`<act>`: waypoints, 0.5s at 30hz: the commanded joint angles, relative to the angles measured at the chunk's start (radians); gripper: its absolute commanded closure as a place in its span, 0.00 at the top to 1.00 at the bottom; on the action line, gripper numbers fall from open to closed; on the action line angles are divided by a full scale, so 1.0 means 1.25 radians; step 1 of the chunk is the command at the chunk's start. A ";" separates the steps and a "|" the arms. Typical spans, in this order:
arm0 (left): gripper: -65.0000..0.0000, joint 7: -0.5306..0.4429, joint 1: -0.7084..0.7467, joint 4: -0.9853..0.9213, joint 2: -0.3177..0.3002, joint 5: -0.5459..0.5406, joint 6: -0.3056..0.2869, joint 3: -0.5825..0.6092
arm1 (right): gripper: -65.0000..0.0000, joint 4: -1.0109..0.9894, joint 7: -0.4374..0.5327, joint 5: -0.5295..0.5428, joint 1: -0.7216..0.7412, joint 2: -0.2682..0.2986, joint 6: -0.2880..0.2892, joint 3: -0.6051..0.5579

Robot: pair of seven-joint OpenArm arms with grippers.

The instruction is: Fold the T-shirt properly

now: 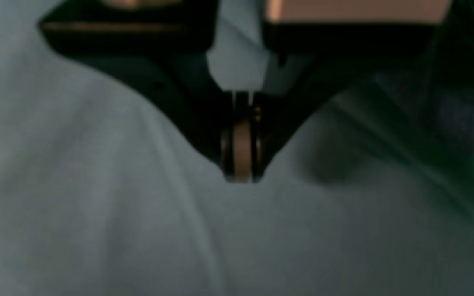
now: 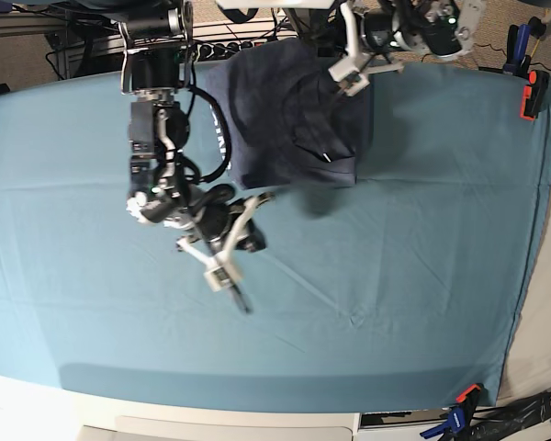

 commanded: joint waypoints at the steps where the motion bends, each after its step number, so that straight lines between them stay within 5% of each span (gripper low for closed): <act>1: 0.00 -0.028 -0.013 0.013 0.010 0.002 0.017 0.011 | 0.00 0.013 0.017 0.002 0.018 0.003 0.002 -0.009; 15: 0.00 -0.017 -0.069 0.049 0.035 0.027 0.043 0.020 | 0.00 0.013 0.016 -0.002 0.018 0.003 0.002 -0.019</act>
